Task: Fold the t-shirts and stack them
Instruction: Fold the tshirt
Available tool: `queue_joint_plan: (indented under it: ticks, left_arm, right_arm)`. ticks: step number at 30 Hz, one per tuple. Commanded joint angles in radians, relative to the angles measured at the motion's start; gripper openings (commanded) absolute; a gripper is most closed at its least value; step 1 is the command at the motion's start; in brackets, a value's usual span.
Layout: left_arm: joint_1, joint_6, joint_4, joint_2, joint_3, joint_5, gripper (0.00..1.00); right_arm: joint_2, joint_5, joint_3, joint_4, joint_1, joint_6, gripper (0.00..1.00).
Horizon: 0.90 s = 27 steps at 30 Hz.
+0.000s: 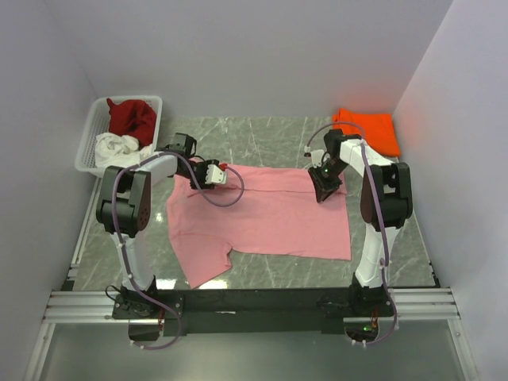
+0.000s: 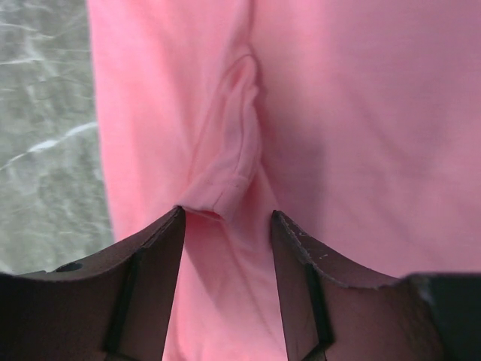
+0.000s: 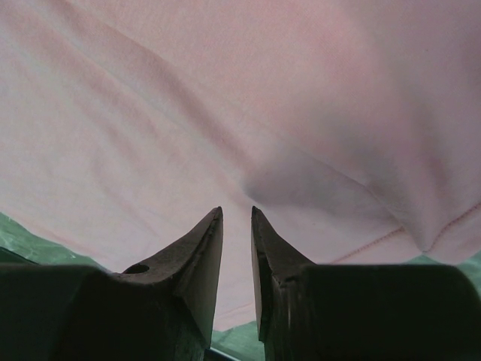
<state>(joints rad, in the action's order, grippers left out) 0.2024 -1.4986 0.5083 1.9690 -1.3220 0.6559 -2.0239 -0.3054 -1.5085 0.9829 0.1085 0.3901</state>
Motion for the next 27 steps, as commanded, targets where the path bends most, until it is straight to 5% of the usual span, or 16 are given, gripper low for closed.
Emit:
queue_joint_plan:
  ticks: [1, 22, 27]
  left_arm:
    - [0.002, -0.012, -0.085, -0.03, 0.013, 0.011, 0.55]
    - [0.005, -0.068, 0.044, -0.053, -0.054, 0.085, 0.55]
    - [0.015, -0.066, 0.03, -0.036, -0.06, 0.054, 0.47]
  right_arm:
    - [0.024, -0.015, 0.024, 0.025, -0.004, -0.003, 0.29]
    - [0.013, -0.021, 0.024, 0.025, -0.006, -0.005, 0.3]
    - [0.008, -0.023, 0.039, 0.022, -0.004, 0.001, 0.29]
